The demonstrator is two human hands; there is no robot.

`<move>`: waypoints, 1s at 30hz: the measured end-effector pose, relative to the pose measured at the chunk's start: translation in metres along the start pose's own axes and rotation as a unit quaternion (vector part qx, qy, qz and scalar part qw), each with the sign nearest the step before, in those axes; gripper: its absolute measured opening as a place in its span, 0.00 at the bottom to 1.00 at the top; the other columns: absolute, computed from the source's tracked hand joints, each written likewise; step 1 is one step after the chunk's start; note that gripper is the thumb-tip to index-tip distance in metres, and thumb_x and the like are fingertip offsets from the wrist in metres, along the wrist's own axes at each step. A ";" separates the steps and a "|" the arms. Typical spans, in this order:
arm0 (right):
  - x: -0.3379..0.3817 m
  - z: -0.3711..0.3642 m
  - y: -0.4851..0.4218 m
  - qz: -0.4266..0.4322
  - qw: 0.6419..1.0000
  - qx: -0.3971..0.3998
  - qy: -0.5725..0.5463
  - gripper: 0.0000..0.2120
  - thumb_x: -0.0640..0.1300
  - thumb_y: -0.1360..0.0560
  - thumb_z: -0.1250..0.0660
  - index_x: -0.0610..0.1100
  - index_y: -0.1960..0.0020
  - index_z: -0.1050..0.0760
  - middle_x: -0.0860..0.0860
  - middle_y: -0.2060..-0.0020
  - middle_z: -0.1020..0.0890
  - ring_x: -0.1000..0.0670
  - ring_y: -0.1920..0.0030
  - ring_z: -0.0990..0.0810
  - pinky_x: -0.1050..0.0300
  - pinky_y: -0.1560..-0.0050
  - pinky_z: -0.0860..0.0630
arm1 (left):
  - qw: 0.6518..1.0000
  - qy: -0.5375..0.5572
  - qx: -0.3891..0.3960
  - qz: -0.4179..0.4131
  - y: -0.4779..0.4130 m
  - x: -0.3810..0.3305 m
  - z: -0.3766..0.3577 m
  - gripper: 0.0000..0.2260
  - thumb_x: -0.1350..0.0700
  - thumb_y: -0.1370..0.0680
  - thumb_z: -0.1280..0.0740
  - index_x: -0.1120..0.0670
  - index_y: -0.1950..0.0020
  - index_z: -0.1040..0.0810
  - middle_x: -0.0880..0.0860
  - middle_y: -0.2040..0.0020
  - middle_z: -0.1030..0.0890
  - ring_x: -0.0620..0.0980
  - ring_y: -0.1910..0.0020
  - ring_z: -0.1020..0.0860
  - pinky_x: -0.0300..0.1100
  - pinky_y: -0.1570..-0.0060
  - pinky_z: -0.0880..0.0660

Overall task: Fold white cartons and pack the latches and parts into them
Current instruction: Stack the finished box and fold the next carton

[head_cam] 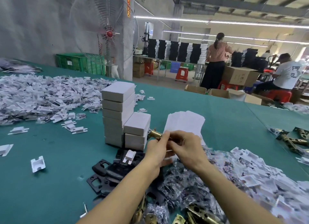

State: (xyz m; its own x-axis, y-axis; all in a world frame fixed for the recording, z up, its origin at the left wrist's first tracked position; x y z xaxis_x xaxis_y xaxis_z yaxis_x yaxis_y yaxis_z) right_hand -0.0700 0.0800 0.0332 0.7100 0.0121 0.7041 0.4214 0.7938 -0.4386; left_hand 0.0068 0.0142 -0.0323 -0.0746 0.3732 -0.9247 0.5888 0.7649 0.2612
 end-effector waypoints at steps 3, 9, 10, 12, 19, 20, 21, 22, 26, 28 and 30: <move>-0.011 0.007 0.004 -0.027 0.999 -0.019 -0.026 0.11 0.34 0.27 0.28 0.47 0.50 0.14 0.57 0.58 0.13 0.59 0.56 0.16 0.63 0.51 0.22 | 1.000 -0.022 0.013 0.013 0.001 0.003 -0.001 0.15 0.45 0.17 0.39 0.52 0.45 0.18 0.51 0.53 0.13 0.50 0.55 0.15 0.43 0.62 0.21; -0.024 0.014 -0.019 -0.001 0.999 0.032 0.016 0.08 0.48 0.22 0.31 0.51 0.44 0.17 0.58 0.50 0.15 0.59 0.47 0.19 0.56 0.44 0.23 | 0.999 -0.022 -0.023 -0.025 -0.007 -0.003 0.015 0.10 0.50 0.18 0.35 0.57 0.48 0.21 0.56 0.54 0.17 0.52 0.58 0.19 0.44 0.65 0.21; -0.032 0.020 -0.028 -0.004 0.995 0.016 0.095 0.13 0.51 0.21 0.32 0.51 0.39 0.20 0.56 0.42 0.17 0.56 0.40 0.23 0.53 0.38 0.27 | 0.999 -0.033 -0.016 -0.028 -0.008 -0.004 0.017 0.11 0.50 0.18 0.34 0.57 0.48 0.22 0.57 0.54 0.17 0.53 0.59 0.19 0.44 0.65 0.20; -0.056 0.019 -0.041 -0.045 0.959 0.075 0.269 0.28 0.58 0.23 0.33 0.52 0.26 0.32 0.51 0.27 0.29 0.49 0.27 0.34 0.49 0.27 0.37 | 0.998 -0.059 0.004 -0.020 -0.009 -0.005 0.018 0.11 0.49 0.18 0.35 0.57 0.49 0.24 0.57 0.56 0.17 0.52 0.64 0.17 0.44 0.67 0.19; -0.097 0.011 -0.043 -0.067 0.930 0.170 0.319 0.30 0.66 0.25 0.35 0.62 0.25 0.35 0.52 0.23 0.37 0.47 0.23 0.39 0.52 0.25 0.41 | 0.996 -0.085 0.019 -0.021 -0.027 -0.022 0.019 0.07 0.52 0.15 0.40 0.56 0.45 0.30 0.61 0.49 0.23 0.48 0.74 0.20 0.40 0.73 0.22; -0.097 0.012 -0.042 -0.072 0.931 0.182 0.307 0.30 0.66 0.25 0.35 0.62 0.26 0.34 0.52 0.23 0.36 0.47 0.23 0.39 0.51 0.25 0.41 | 0.995 -0.096 0.017 -0.030 -0.030 -0.024 0.020 0.08 0.52 0.16 0.40 0.57 0.44 0.30 0.60 0.50 0.23 0.47 0.76 0.21 0.39 0.74 0.23; -0.097 0.014 -0.042 -0.076 0.933 0.190 0.295 0.29 0.66 0.25 0.35 0.61 0.26 0.33 0.52 0.23 0.36 0.48 0.24 0.38 0.50 0.26 0.39 | 0.994 -0.103 0.018 -0.035 -0.031 -0.025 0.019 0.08 0.52 0.16 0.39 0.57 0.44 0.29 0.59 0.52 0.24 0.46 0.76 0.22 0.38 0.75 0.24; -0.095 0.015 -0.042 -0.073 0.935 0.190 0.291 0.27 0.65 0.24 0.36 0.61 0.27 0.32 0.52 0.23 0.35 0.48 0.24 0.37 0.50 0.26 0.38 | 0.994 -0.105 0.022 -0.036 -0.032 -0.024 0.018 0.08 0.52 0.16 0.38 0.57 0.45 0.28 0.57 0.54 0.25 0.46 0.77 0.23 0.37 0.75 0.25; -0.084 0.016 -0.044 -0.054 0.938 0.153 0.307 0.17 0.59 0.18 0.43 0.58 0.32 0.26 0.52 0.30 0.25 0.45 0.31 0.27 0.49 0.34 0.30 | 0.995 -0.089 0.019 -0.031 -0.035 -0.019 0.014 0.08 0.53 0.17 0.36 0.58 0.46 0.26 0.55 0.60 0.26 0.45 0.77 0.24 0.35 0.78 0.28; -0.075 0.018 -0.045 -0.035 0.933 0.127 0.335 0.15 0.55 0.17 0.44 0.56 0.36 0.24 0.49 0.39 0.18 0.41 0.41 0.22 0.49 0.45 0.25 | 0.996 -0.082 0.006 -0.031 -0.037 -0.017 0.016 0.08 0.53 0.17 0.36 0.57 0.46 0.25 0.54 0.61 0.26 0.45 0.77 0.24 0.35 0.78 0.29; -0.072 0.022 -0.045 -0.026 0.928 0.105 0.356 0.13 0.48 0.18 0.40 0.55 0.35 0.28 0.44 0.45 0.18 0.37 0.49 0.22 0.49 0.56 0.28 | 0.997 -0.067 0.000 -0.030 -0.039 -0.017 0.016 0.07 0.54 0.17 0.36 0.57 0.45 0.24 0.54 0.61 0.26 0.44 0.77 0.25 0.34 0.78 0.29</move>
State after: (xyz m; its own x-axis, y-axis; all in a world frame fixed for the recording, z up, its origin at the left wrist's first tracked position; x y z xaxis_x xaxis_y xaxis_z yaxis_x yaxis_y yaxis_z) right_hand -0.1527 0.0567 0.0147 0.9163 -0.3750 0.1408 0.3992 0.8840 -0.2434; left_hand -0.0025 -0.0302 -0.0317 -0.0003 0.2536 -0.9673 0.5863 0.7836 0.2053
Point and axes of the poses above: each hand's wrist, its own y-axis away from the middle knuckle, its own z-axis out of the back of the hand, x = y × z, the point moved 8 cm from there along -y, towards the middle knuckle
